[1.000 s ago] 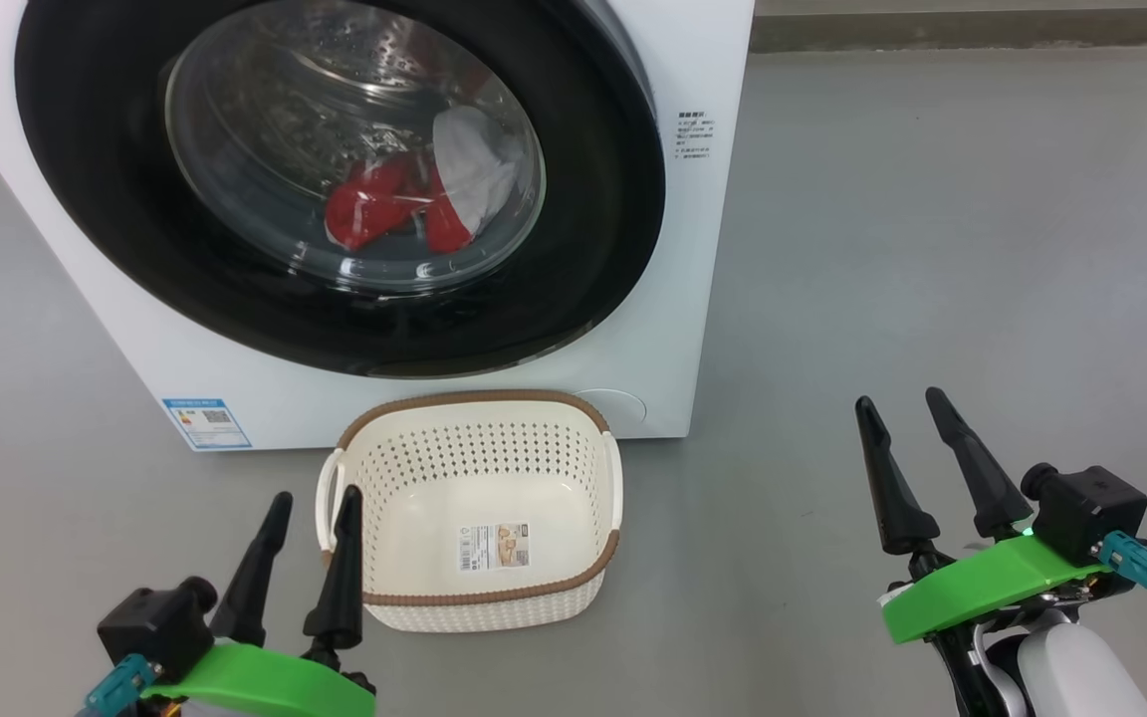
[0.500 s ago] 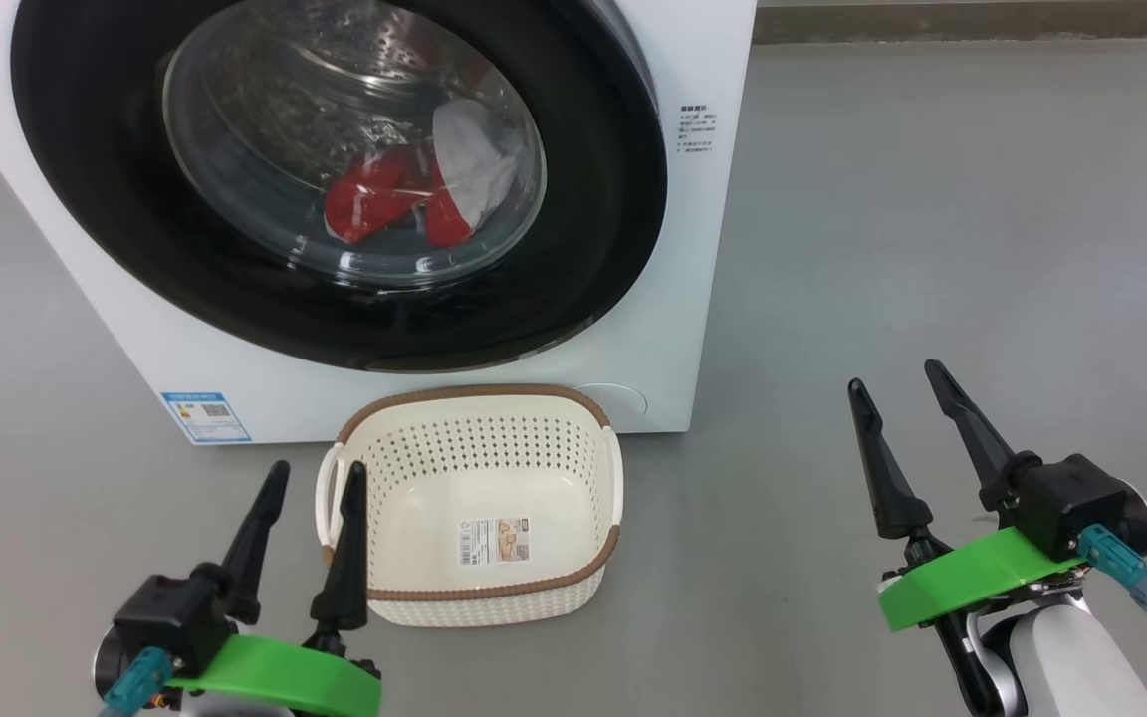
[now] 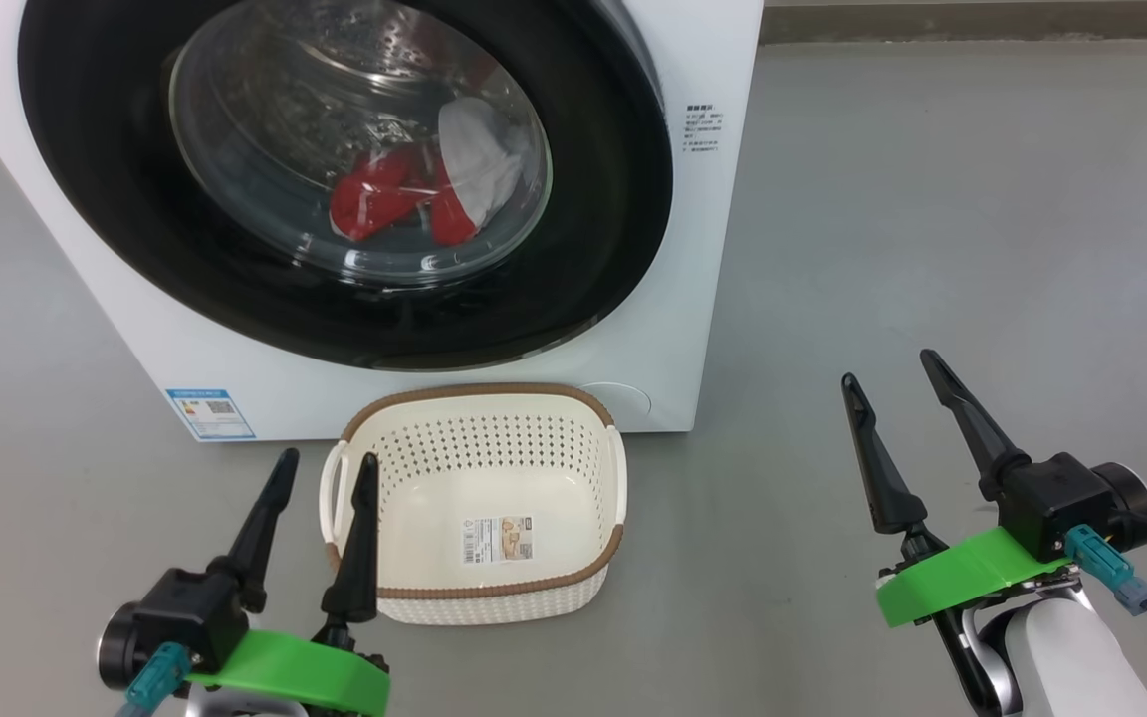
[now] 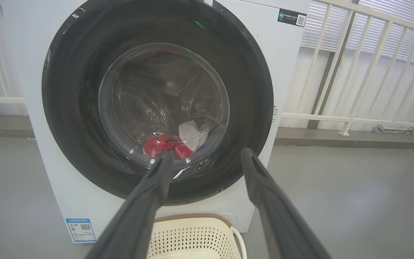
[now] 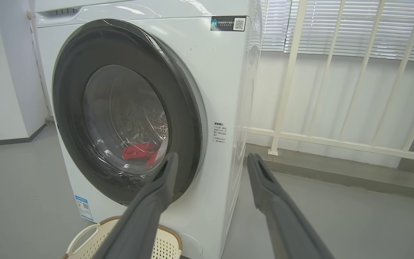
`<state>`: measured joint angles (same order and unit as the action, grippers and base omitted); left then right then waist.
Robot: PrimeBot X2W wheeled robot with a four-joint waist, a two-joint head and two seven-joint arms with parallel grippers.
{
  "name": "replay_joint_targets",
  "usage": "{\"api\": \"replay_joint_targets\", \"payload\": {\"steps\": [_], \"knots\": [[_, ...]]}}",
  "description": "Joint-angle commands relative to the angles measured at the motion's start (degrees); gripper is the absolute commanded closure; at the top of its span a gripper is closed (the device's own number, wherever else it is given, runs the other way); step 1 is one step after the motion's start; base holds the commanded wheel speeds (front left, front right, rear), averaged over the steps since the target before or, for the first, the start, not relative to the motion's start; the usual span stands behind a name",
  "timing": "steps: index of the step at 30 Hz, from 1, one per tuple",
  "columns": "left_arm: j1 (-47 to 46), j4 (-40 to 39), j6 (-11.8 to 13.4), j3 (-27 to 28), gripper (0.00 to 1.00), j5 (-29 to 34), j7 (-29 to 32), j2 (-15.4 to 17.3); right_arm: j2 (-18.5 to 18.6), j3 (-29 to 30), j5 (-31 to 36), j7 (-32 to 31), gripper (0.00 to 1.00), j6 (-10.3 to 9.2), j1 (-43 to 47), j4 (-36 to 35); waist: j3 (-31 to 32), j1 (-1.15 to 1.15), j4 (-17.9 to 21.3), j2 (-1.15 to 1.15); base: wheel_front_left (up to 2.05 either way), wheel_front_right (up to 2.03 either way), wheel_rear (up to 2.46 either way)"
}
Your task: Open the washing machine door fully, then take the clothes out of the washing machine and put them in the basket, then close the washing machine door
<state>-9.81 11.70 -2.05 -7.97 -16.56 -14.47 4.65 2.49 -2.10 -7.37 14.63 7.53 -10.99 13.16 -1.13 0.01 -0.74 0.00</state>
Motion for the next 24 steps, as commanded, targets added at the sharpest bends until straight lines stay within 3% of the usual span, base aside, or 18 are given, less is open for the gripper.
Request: {"api": "replay_joint_targets", "payload": {"steps": [1,11,12,13,15,16,17,19,24], "knots": [[-2.3,-1.09,0.02,1.69,0.0,0.0,-0.39,1.24,0.39,-1.09,0.19,0.37,0.0,-0.04,-2.53,-1.36,-0.08,0.0,-0.02,0.0,0.0,0.0,0.0],[-2.48,-1.18,0.01,1.14,0.0,-0.37,-0.4,1.51,0.39,-0.81,0.34,0.37,0.01,-0.04,-2.54,-1.38,-0.53,0.0,-0.29,0.0,0.0,0.0,0.0],[-2.58,-1.22,-0.03,1.08,0.0,-0.4,-0.4,1.57,0.39,-0.74,0.33,0.37,0.17,-0.04,-2.56,-1.43,-0.67,0.0,-0.38,0.0,0.0,0.0,0.0],[-2.65,-1.38,-0.05,0.99,0.0,-0.43,-0.39,1.59,0.39,-0.65,0.34,0.37,0.41,-0.04,-2.61,-1.48,-0.92,0.0,-0.52,0.0,0.0,0.0,0.0],[-2.75,-1.79,-0.03,0.82,0.0,-0.44,-0.34,1.64,0.39,-0.67,0.18,0.37,0.7,-0.04,-2.88,-1.47,-1.44,0.0,-0.78,0.0,0.0,0.0,0.0],[-2.85,-2.03,0.01,0.75,0.0,-0.43,-0.31,1.67,0.39,-0.74,-0.05,0.37,0.95,-0.04,-3.11,-1.4,-1.82,0.0,-0.92,0.0,0.0,0.0,0.0],[-2.95,-2.23,0.04,0.67,0.0,-0.42,-0.31,1.68,0.39,-0.77,-0.57,0.37,1.0,-0.04,-3.38,-1.29,-2.08,0.0,-1.09,0.0,0.0,0.0,0.0],[-3.08,-2.52,0.11,0.55,0.0,-0.59,-0.2,1.62,0.39,-0.71,-3.13,0.37,1.0,-0.04,-3.8,-1.14,-2.67,0.0,-1.44,0.0,0.0,0.0,0.0],[-3.91,-3.04,-0.07,0.39,0.0,-1.05,-0.22,1.74,0.39,0.24,-18.81,0.37,1.0,-0.04,-6.57,0.84,-4.9,0.0,-2.31,0.0,0.0,0.0,0.0]]}}
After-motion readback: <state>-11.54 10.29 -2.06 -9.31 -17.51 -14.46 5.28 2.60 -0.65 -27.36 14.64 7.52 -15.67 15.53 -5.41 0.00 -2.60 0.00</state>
